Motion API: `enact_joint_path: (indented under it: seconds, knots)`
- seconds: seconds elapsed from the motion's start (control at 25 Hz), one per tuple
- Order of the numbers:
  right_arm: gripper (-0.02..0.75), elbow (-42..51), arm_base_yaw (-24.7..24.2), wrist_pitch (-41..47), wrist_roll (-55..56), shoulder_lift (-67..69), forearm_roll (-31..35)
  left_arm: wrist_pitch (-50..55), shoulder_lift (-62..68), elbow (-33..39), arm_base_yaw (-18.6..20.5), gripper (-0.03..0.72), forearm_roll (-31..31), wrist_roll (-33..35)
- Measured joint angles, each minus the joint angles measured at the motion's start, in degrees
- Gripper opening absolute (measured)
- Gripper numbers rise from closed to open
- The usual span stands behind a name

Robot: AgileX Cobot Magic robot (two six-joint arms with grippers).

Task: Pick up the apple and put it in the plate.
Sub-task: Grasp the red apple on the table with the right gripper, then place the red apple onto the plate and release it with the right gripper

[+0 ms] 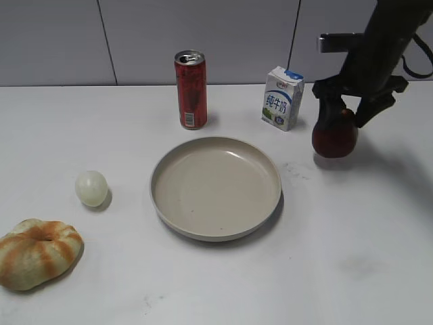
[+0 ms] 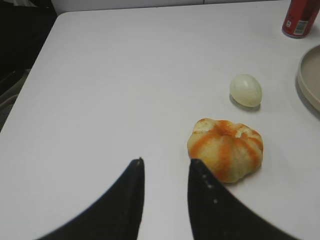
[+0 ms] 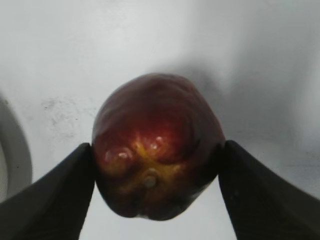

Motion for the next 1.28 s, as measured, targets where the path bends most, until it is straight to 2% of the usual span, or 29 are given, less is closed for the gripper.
enact_joint_path:
  seconds: [0.2, 0.36, 0.52, 0.84, 1.04, 1.28]
  knots:
    - [0.55, -0.35, 9.6, 0.4, -0.07, -3.56, -0.13, 0.0, 0.0, 0.0, 0.0, 0.236, 0.0, 0.0]
    - [0.55, -0.43, 17.42, -0.32, -0.14, -3.82, 3.44, 0.0, 0.0, 0.0, 0.0, 0.236, 0.0, 0.0]
    - [0.55, -0.43, 22.17, -4.62, -0.19, -3.69, 4.72, 0.0, 0.0, 0.0, 0.0, 0.236, 0.0, 0.0]
    - [0.552, -0.49, 22.51, -2.34, -0.19, 2.05, 4.65, 0.0, 0.0, 0.0, 0.0, 0.236, 0.0, 0.0]
    - [0.624, -0.49, 22.51, -1.97, -0.19, 3.67, 4.85, 0.0, 0.0, 0.0, 0.0, 0.236, 0.0, 0.0]
    - [0.627, -2.28, 22.37, 0.33, -0.19, 3.29, 5.1, 0.0, 0.0, 0.0, 0.0, 0.236, 0.0, 0.0]
